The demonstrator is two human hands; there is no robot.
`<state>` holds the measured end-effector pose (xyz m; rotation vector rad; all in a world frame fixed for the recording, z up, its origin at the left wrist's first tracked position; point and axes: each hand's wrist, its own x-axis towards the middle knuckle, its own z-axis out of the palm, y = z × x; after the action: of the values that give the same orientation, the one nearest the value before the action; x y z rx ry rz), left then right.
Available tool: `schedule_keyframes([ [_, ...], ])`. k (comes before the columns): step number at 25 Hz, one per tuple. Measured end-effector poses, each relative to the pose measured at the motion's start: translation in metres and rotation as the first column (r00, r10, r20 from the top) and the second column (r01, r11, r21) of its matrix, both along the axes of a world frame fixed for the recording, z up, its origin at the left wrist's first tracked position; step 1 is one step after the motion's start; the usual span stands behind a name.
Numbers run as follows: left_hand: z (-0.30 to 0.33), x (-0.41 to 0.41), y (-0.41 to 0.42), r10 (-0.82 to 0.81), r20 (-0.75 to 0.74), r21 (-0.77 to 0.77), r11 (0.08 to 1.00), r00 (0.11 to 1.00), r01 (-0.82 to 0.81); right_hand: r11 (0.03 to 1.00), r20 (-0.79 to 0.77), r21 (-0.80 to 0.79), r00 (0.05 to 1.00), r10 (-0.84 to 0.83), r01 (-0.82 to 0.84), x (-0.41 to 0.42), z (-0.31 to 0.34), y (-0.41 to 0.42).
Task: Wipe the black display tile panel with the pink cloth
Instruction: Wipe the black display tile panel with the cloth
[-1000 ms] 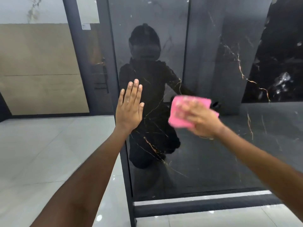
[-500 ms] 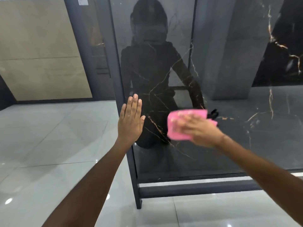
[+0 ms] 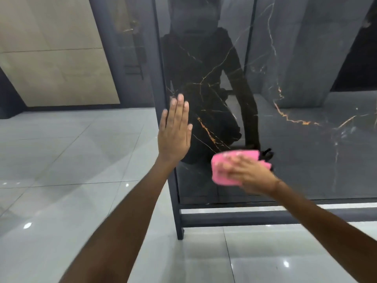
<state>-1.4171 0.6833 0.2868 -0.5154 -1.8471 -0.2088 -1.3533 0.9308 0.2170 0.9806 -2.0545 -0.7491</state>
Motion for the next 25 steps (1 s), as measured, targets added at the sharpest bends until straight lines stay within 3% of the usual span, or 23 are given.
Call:
schedule_keyframes([
  [2, -0.033, 0.002, 0.002, 0.001, 0.01, 0.017, 1.0, 1.0, -0.001, 0.91, -0.134, -0.411, 0.985, -0.11, 0.045, -0.008, 0.029, -0.01],
  [3, -0.045, 0.0, 0.002, -0.009, 0.001, 0.028, 1.0, 1.0, 0.009, 0.87, -0.178, -0.493, 0.974, -0.138, 0.033, -0.013, 0.027, -0.022],
  [4, -0.051, -0.003, 0.002, -0.022, -0.012, 0.041, 0.999, 1.0, 0.022, 0.904, -0.209, -0.427, 0.968, -0.137, 0.036, -0.017, 0.01, -0.036],
  [6, -0.05, -0.004, 0.002, -0.034, -0.005, 0.057, 0.998, 0.999, 0.035, 0.996, -0.058, 0.011, 0.995, -0.086, 0.086, -0.016, -0.053, -0.059],
  [7, -0.048, -0.003, 0.002, -0.039, 0.002, 0.059, 0.998, 0.999, 0.039, 0.967, 0.081, 0.242, 0.991, -0.105, 0.083, -0.01, -0.083, -0.061],
  [8, -0.048, -0.002, 0.002, -0.043, 0.007, 0.062, 0.997, 0.999, 0.043, 0.918, 0.126, 0.387, 0.981, -0.147, 0.088, -0.005, -0.099, -0.056],
  [9, -0.049, -0.001, 0.002, -0.042, 0.007, 0.064, 0.997, 0.999, 0.041, 0.895, 0.122, 0.436, 0.98, -0.16, 0.092, -0.002, -0.103, -0.05],
  [10, -0.051, -0.001, 0.003, -0.035, 0.006, 0.065, 0.997, 0.999, 0.035, 0.91, 0.114, 0.405, 0.983, -0.141, 0.083, -0.003, -0.101, -0.047],
  [12, -0.052, -0.002, 0.003, -0.038, 0.012, 0.075, 0.997, 0.999, 0.037, 0.987, 0.098, 0.146, 0.991, -0.086, 0.072, -0.007, -0.086, -0.056],
  [14, -0.052, -0.003, 0.003, -0.035, 0.019, 0.073, 0.997, 0.999, 0.034, 0.993, 0.054, -0.061, 0.994, -0.099, 0.102, -0.011, -0.078, -0.079],
  [15, -0.052, -0.003, 0.002, -0.03, 0.016, 0.069, 0.997, 0.999, 0.028, 0.995, 0.06, -0.029, 0.994, -0.09, 0.091, -0.011, -0.084, -0.088],
  [17, -0.052, -0.002, 0.001, -0.019, 0.015, 0.058, 0.998, 1.0, 0.018, 0.974, 0.136, 0.219, 0.987, -0.085, 0.054, -0.004, -0.107, -0.083],
  [19, -0.049, -0.002, 0.002, -0.007, 0.03, 0.058, 0.998, 1.0, 0.006, 0.962, 0.18, 0.27, 0.979, -0.1, 0.049, 0.007, -0.116, -0.042],
  [21, -0.046, 0.0, 0.004, 0.007, 0.073, 0.079, 0.997, 0.997, -0.013, 0.988, 0.168, 0.139, 0.981, -0.094, 0.071, 0.018, -0.094, 0.007],
  [25, -0.034, 0.02, 0.019, -0.036, 0.195, 0.179, 0.984, 0.98, 0.0, 0.968, -0.104, -0.236, 0.988, -0.114, 0.087, 0.019, 0.036, 0.068],
])
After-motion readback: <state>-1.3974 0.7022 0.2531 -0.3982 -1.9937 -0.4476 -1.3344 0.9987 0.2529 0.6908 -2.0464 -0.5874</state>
